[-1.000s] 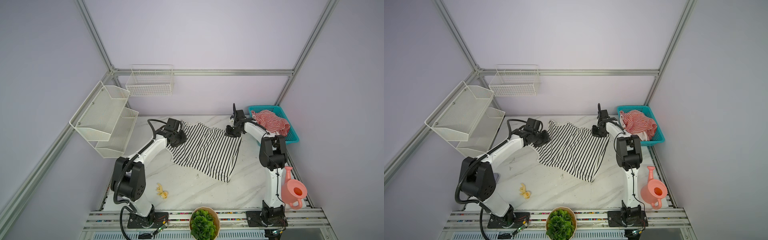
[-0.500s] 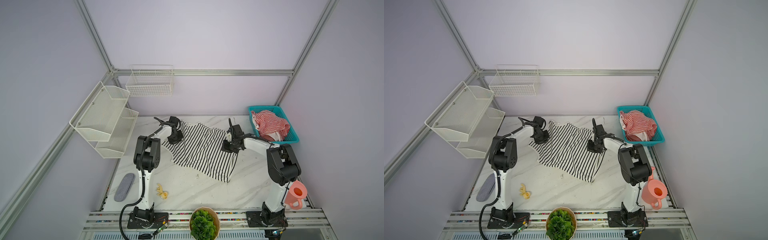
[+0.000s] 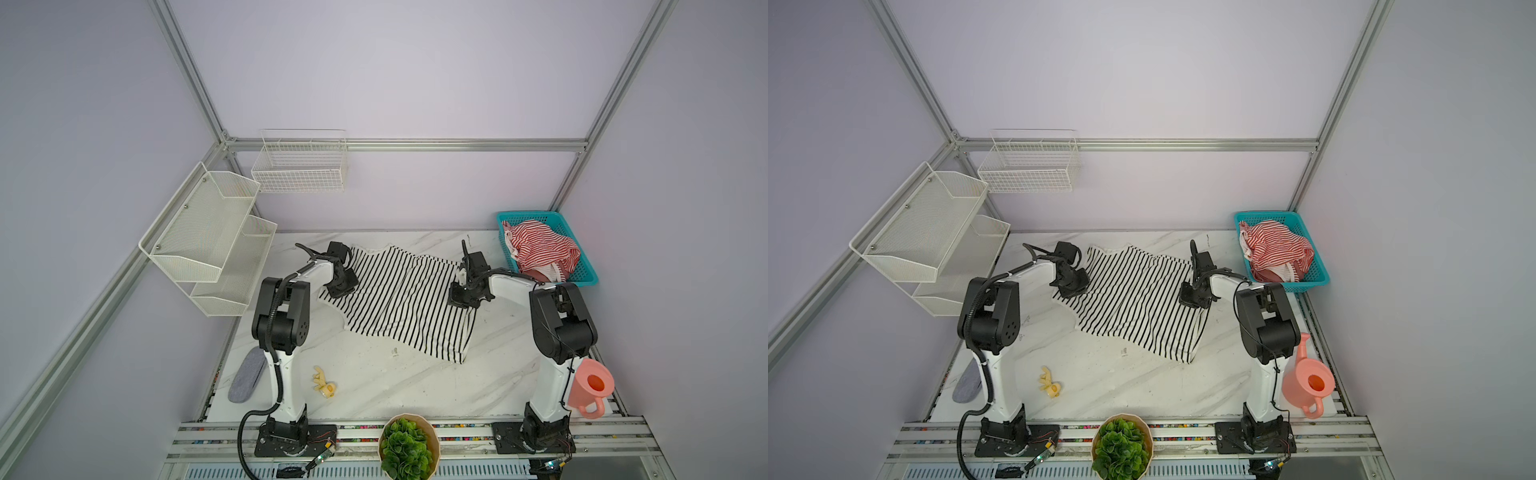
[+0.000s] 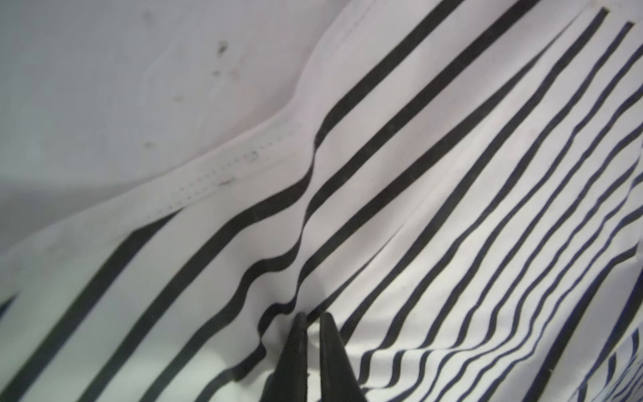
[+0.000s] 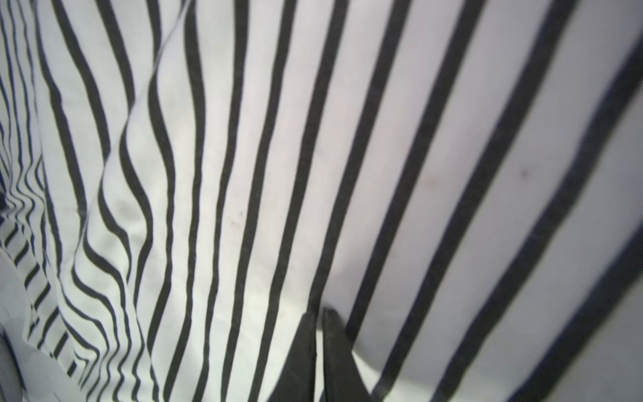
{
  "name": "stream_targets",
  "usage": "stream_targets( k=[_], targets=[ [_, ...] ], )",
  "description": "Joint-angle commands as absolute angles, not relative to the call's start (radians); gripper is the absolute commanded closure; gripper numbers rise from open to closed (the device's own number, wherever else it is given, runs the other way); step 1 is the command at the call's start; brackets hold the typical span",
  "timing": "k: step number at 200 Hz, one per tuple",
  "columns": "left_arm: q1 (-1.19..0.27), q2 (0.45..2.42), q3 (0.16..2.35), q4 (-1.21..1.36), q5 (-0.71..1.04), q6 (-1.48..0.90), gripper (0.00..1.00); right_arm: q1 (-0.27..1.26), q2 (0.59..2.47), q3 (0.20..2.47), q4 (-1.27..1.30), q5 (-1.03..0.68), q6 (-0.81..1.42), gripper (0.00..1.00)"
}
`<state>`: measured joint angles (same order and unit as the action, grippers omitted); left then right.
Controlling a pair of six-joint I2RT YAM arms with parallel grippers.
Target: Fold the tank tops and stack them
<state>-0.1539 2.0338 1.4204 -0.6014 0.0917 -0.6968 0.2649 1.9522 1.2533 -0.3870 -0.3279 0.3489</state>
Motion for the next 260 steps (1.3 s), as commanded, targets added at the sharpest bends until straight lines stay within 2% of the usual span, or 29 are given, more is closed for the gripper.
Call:
stream_targets(
  k=[1, 72, 115, 147, 174, 231, 260],
  targets=[
    [-0.141, 2.000, 1.294, -0.634, 0.034, -0.747, 0.89, 0.223, 2.002, 1.298, -0.465, -0.261, 0.315, 0.89],
    [-0.141, 1.817, 1.133, -0.634, -0.023, -0.820, 0.88, 0.206, 2.194, 1.565, -0.560, -0.306, 0.212, 0.87],
    [-0.141, 1.762, 1.215, -0.667, -0.043, -0.804, 0.77, 0.206, 2.229, 1.642, -0.594, -0.346, 0.173, 0.87],
    [-0.147, 1.720, 1.350, -0.712, -0.040, -0.748, 0.67, 0.206, 2.092, 1.598, -0.561, -0.342, 0.187, 0.84],
    [-0.177, 1.628, 1.365, -0.734, -0.032, -0.687, 0.60, 0.208, 1.930, 1.496, -0.536, -0.312, 0.208, 0.79],
    [-0.333, 1.472, 1.206, -0.891, -0.009, -0.604, 0.38, 0.229, 1.597, 1.161, -0.489, -0.249, 0.321, 0.62],
    [-0.416, 1.455, 1.089, -0.911, 0.028, -0.655, 0.35, 0.240, 1.466, 1.027, -0.501, -0.210, 0.378, 0.59]
  ],
)
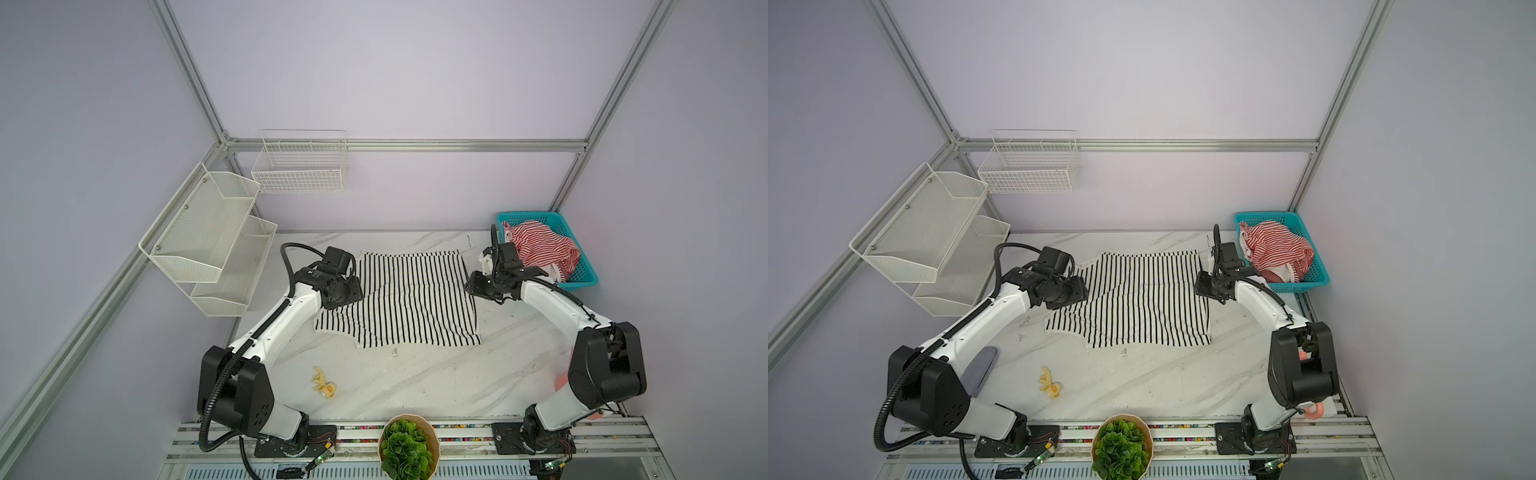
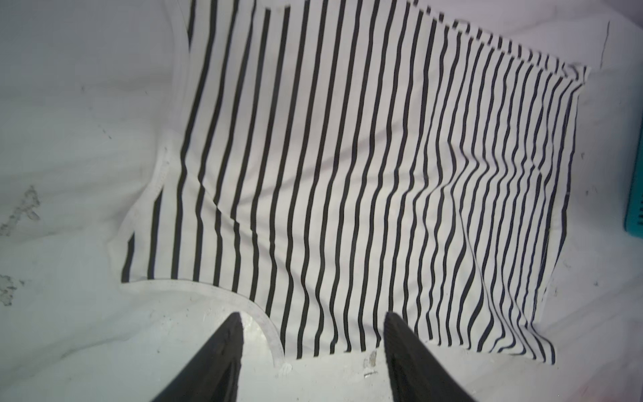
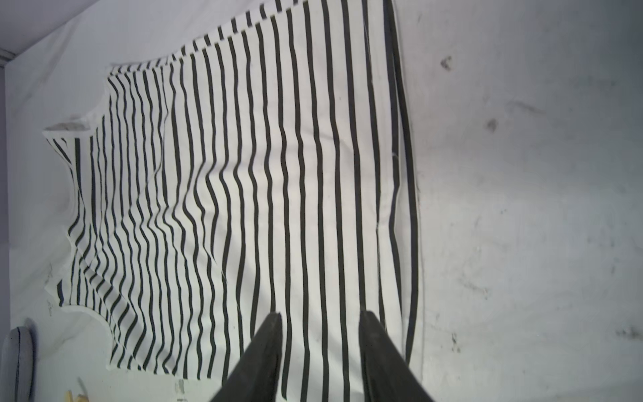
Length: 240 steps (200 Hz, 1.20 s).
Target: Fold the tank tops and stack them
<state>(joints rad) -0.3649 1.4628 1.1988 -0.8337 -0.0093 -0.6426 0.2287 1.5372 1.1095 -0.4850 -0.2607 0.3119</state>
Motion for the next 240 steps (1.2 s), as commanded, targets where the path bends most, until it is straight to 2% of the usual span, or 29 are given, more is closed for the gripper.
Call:
stream_targets(
  k=[1, 18, 45, 73, 89, 142, 185, 197, 211, 240],
  targets=[
    [-0.418, 1.454, 1.085, -0.910, 0.029, -0.657, 0.35, 0.241, 1.462, 1.024, -0.503, -0.208, 0.379, 0.59],
    [-0.458, 1.463, 1.030, -0.894, 0.026, -0.693, 0.38, 0.240, 1.424, 0.982, -0.528, -0.201, 0.394, 0.61],
    [-0.474, 1.496, 0.974, -0.849, 0.015, -0.722, 0.45, 0.241, 1.411, 0.930, -0.558, -0.195, 0.406, 0.75],
    [-0.474, 1.536, 0.986, -0.816, 0.005, -0.731, 0.47, 0.241, 1.411, 0.882, -0.566, -0.224, 0.415, 0.77],
    [-0.473, 1.551, 0.991, -0.802, 0.001, -0.738, 0.47, 0.242, 1.393, 0.850, -0.571, -0.225, 0.421, 0.76],
    [-0.474, 1.615, 0.992, -0.772, -0.004, -0.758, 0.47, 0.242, 1.384, 0.787, -0.552, -0.245, 0.424, 0.62],
    [-0.473, 1.624, 0.979, -0.745, -0.003, -0.778, 0.48, 0.240, 1.428, 0.781, -0.502, -0.264, 0.414, 0.61],
    [-0.474, 1.627, 0.979, -0.742, -0.006, -0.781, 0.47, 0.241, 1.443, 0.776, -0.486, -0.275, 0.414, 0.65],
    [-0.473, 1.629, 0.983, -0.741, -0.009, -0.784, 0.48, 0.240, 1.447, 0.766, -0.471, -0.289, 0.416, 0.74],
    [-0.474, 1.632, 0.988, -0.741, -0.016, -0.790, 0.48, 0.242, 1.440, 0.751, -0.472, -0.290, 0.420, 0.81]
  ],
)
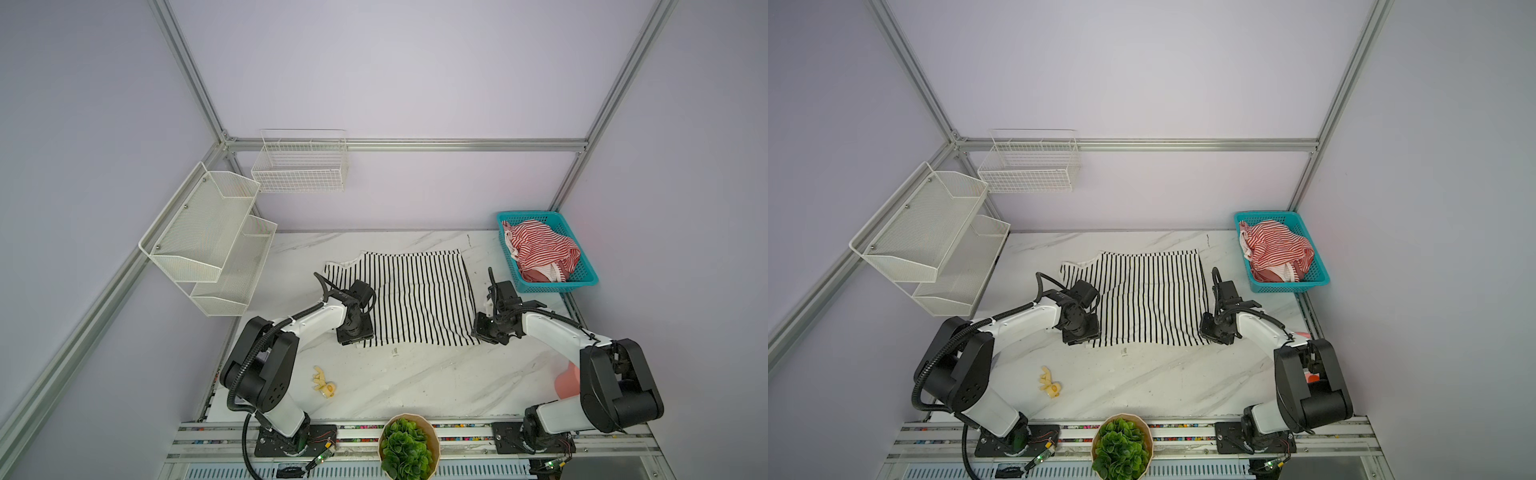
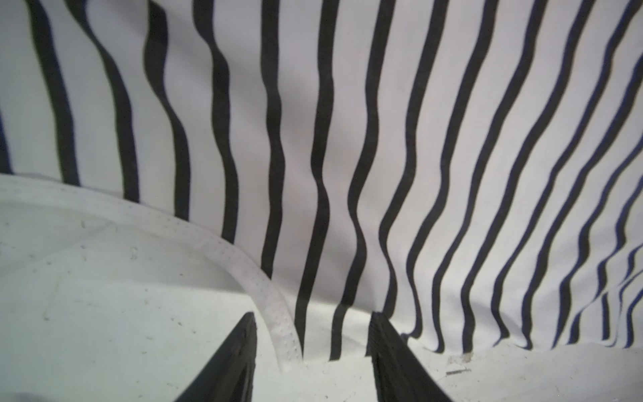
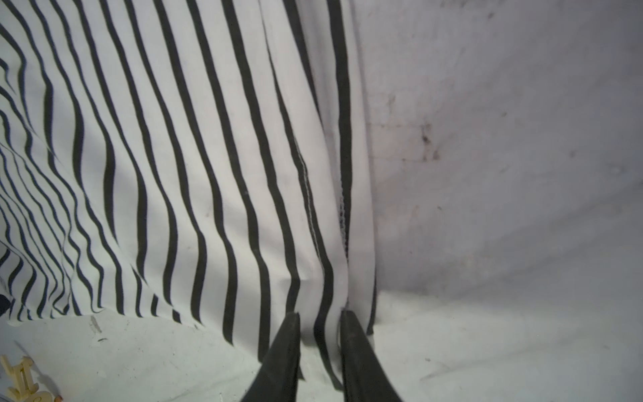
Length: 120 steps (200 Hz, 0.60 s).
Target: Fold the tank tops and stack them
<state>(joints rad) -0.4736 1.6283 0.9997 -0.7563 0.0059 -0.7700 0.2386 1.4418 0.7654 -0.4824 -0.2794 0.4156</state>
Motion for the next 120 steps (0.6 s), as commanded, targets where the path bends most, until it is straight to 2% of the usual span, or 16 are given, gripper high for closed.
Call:
stream_targets(
  k=[1, 52, 120],
  targets=[
    [-0.472, 1.632, 0.988, -0.741, -0.016, -0.790, 0.48, 0.241, 1.440, 0.750, -0.472, -0.290, 0.420, 0.81],
    [-0.472, 1.633, 1.006, -0.741, -0.018, -0.798, 0.48, 0.241, 1.392, 0.733, -0.499, -0.274, 0.428, 1.00],
    [-0.473, 1.627, 1.017, -0.741, 0.015, -0.805, 0.52, 0.241, 1.337, 0.739, -0.528, -0.238, 0.450, 1.00]
  ],
)
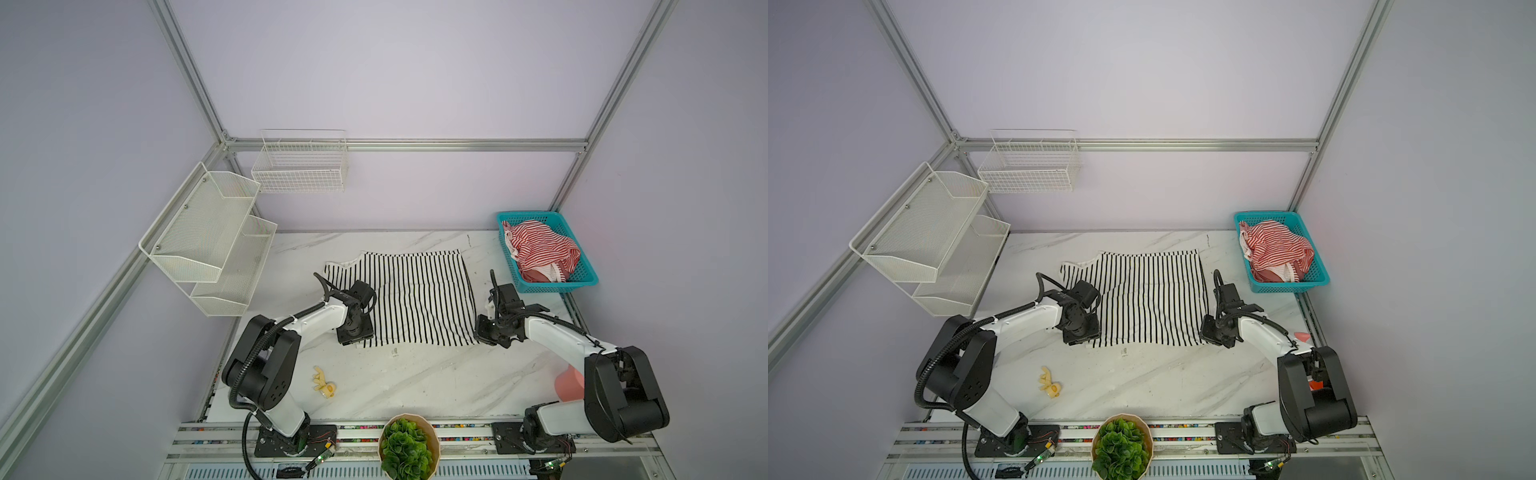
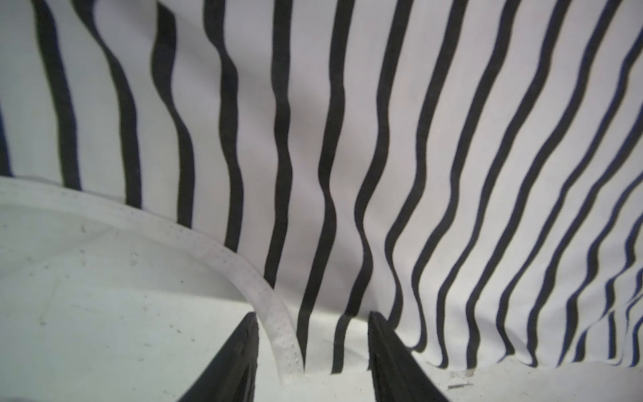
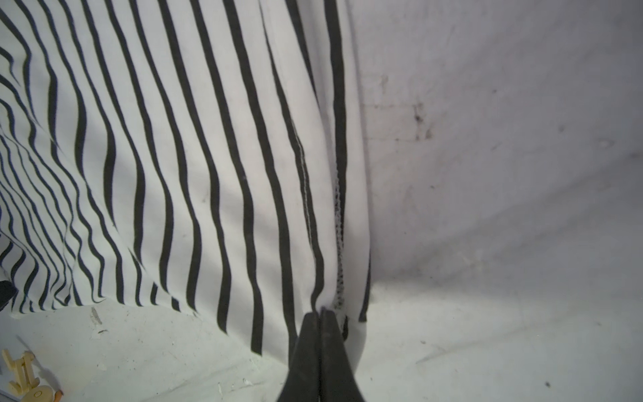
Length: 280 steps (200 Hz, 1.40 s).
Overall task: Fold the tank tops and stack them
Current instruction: 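Grasp the tank top's near hem corners with the left and right grippers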
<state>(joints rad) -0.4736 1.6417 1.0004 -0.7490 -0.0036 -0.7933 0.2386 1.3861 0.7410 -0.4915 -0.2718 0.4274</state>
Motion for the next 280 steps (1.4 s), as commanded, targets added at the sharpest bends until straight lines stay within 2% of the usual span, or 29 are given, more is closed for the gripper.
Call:
stream_targets(
  k=[1, 33, 89, 167, 187, 223, 280],
  targets=[
    [-0.472, 1.627, 1.015, -0.741, 0.015, -0.805, 0.52, 0.241, 1.336, 0.739, -0.529, -0.238, 0.451, 1.00],
    [-0.474, 1.589, 0.967, -0.741, 0.032, -0.821, 0.53, 0.242, 1.303, 0.731, -0.531, -0.227, 0.466, 1.00],
    [-0.474, 1.574, 0.921, -0.739, 0.053, -0.834, 0.65, 0.240, 1.294, 0.723, -0.530, -0.225, 0.469, 1.00],
    [-0.477, 1.612, 0.896, -0.699, 0.061, -0.844, 0.67, 0.241, 1.274, 0.707, -0.525, -0.226, 0.479, 1.00],
    [-0.476, 1.624, 0.888, -0.677, 0.071, -0.851, 0.74, 0.241, 1.268, 0.705, -0.524, -0.229, 0.482, 1.00],
    [-0.476, 1.606, 0.882, -0.679, 0.074, -0.849, 1.00, 0.241, 1.257, 0.708, -0.528, -0.233, 0.482, 1.00],
    [-0.473, 1.510, 0.965, -0.776, 0.030, -0.809, 1.00, 0.240, 1.217, 0.756, -0.561, -0.210, 0.505, 1.00]
  ],
)
